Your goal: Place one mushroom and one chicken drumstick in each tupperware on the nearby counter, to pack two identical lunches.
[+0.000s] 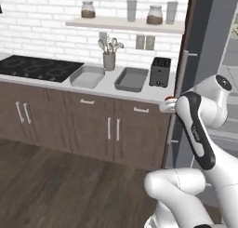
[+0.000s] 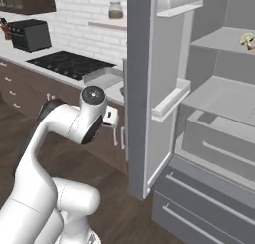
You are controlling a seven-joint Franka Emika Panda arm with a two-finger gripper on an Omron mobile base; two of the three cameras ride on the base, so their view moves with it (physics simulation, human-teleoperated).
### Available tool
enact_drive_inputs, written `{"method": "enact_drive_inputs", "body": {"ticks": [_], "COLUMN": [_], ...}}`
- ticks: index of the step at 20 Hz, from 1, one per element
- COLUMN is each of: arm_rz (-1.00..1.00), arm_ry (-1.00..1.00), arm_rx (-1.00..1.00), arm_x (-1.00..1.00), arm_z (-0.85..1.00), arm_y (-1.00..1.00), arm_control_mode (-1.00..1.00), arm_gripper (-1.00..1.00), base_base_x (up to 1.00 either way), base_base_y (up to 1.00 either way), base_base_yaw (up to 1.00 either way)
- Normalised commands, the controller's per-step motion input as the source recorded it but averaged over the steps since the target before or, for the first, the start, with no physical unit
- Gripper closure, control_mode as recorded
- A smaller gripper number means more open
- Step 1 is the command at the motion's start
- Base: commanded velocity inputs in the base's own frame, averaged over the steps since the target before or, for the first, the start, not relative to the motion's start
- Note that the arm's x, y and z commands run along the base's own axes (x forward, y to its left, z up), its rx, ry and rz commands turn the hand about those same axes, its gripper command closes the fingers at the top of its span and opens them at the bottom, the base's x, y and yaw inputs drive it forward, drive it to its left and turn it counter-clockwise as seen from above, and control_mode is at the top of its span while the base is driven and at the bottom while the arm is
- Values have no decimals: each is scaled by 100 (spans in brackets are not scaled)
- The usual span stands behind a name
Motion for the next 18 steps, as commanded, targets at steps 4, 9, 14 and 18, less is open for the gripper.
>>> {"method": "enact_drive_inputs", "body": {"ticks": [4,9,14,18], "arm_rz": [0,0,0,0], "arm_ry": [0,0,0,0], "arm_rx": [0,0,0,0], "arm_x": [0,0,0,0], "arm_z": [0,0,0,0], "arm_y": [0,0,0,0], "arm_control_mode": [100,100,100,100], "arm_gripper": [100,100,100,100], "base_base_x": [100,100,100,100], "base_base_y": [100,100,96,73], "base_base_yaw": [24,16,29,44]}}
